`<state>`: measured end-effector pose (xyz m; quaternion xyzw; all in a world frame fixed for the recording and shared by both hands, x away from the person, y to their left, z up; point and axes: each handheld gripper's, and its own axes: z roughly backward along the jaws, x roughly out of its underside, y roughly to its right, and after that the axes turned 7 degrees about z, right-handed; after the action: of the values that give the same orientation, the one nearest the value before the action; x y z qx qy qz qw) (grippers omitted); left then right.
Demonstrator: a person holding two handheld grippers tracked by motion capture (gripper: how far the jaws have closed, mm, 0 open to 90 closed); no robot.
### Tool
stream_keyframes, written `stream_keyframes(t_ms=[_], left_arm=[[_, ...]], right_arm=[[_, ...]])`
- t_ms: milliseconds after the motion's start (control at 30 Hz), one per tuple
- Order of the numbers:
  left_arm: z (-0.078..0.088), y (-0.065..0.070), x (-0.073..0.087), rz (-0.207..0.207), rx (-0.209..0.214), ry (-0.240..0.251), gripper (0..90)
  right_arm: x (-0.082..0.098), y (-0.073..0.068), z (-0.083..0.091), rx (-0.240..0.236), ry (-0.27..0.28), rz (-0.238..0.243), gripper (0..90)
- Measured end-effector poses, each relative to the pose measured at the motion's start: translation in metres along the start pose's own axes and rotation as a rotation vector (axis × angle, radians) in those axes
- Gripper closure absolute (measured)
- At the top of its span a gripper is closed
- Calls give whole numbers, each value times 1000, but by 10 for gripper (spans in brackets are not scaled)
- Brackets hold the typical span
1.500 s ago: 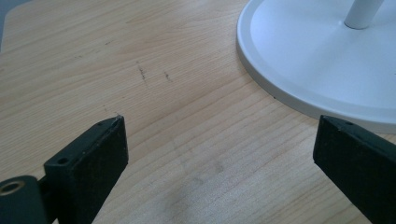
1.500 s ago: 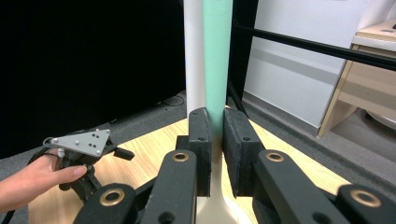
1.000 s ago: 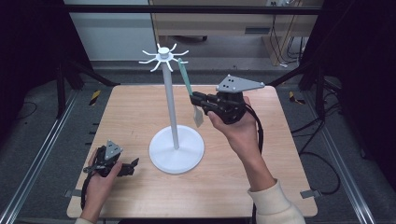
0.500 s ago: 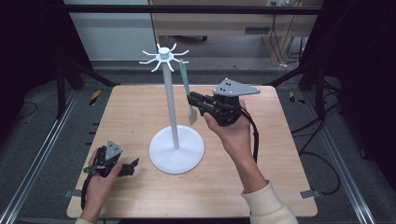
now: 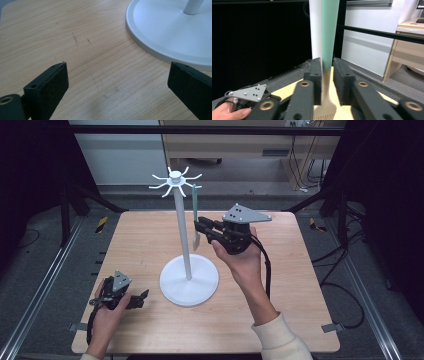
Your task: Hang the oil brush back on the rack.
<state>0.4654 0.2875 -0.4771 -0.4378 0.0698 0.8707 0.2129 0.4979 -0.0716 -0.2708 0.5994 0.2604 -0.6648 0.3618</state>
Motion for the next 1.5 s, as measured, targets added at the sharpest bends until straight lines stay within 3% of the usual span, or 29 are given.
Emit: stream_keyframes(t_ms=[233,367,667,867,1333,1500], left_arm=[[0,0,0,0,0,-1,29],[0,0,0,-1,-1,-1,29],[0,1,0,-2,0,-2,29],[0,0,0,-2,-1,-3,29],[-1,1,0,-2,1,-3,29],[-1,1,0,-2,1,-3,29]], right_arm=[[0,-1,0,21,-12,15,605],[0,-2,1,35,-34,22,475],[5,2,12,123,-75,32,297],[13,6,21,172,-104,27,130],[39,24,46,248,-154,14,86],[57,27,53,265,-178,-2,77]])
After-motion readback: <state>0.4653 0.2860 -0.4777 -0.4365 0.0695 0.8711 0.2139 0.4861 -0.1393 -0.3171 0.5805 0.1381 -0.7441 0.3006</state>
